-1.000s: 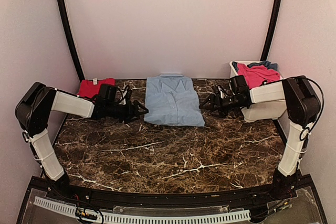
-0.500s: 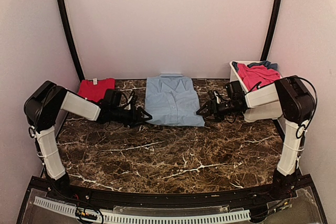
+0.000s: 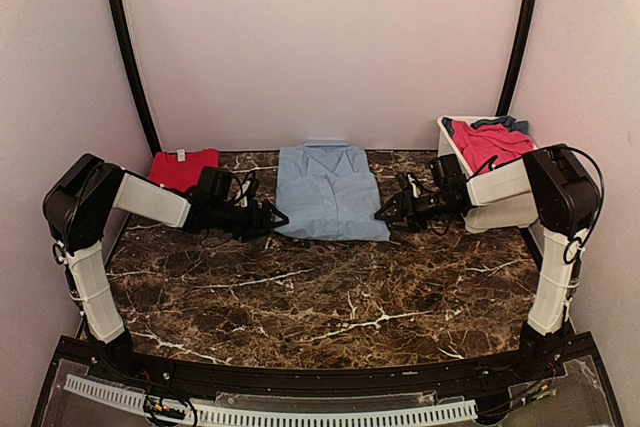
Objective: Fold and stack the mixed laundry pile
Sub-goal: Move the 2/3-rectangle-folded shirt to the center of the board.
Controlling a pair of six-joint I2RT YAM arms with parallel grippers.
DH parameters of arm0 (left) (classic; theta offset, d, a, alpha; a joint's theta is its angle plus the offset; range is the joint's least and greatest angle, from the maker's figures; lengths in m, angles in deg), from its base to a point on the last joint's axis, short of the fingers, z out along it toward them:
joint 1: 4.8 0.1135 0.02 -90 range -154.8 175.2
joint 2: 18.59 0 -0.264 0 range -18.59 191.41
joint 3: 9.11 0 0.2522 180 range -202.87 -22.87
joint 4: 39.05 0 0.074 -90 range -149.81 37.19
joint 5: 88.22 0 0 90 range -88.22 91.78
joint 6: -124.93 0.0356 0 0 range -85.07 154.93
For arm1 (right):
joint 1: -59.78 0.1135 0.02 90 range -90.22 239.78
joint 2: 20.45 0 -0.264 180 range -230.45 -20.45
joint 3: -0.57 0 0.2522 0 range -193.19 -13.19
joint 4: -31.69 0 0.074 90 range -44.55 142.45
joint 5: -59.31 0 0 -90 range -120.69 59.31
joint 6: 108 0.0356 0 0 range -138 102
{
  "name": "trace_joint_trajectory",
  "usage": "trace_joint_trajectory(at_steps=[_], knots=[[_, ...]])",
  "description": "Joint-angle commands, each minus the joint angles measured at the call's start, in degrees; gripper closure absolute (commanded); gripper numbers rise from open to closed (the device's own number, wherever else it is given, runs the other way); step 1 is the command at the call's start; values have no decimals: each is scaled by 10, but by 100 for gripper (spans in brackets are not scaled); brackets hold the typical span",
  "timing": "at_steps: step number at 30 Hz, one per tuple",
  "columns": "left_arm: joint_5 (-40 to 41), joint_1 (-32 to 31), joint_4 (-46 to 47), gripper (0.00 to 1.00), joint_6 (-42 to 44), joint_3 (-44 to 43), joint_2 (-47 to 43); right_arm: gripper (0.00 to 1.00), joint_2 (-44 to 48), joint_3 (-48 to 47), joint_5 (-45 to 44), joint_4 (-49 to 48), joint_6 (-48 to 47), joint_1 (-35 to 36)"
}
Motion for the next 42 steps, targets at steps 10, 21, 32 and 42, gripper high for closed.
trace_joint_trajectory(at_steps=[10,21,32,42], knots=[[-26,-1,9,18,17,-22,-22,40,-21,-5,11,-5,-6,2],[-76,-7,51,33,13,-21,-16,43,-29,-14,21,-1,-6,6],[-61,-5,58,53,-13,-2,10,57,-37,-14,33,-10,-2,11],[-48,-1,34,85,-26,-1,47,77,-51,-16,36,-4,-8,12]])
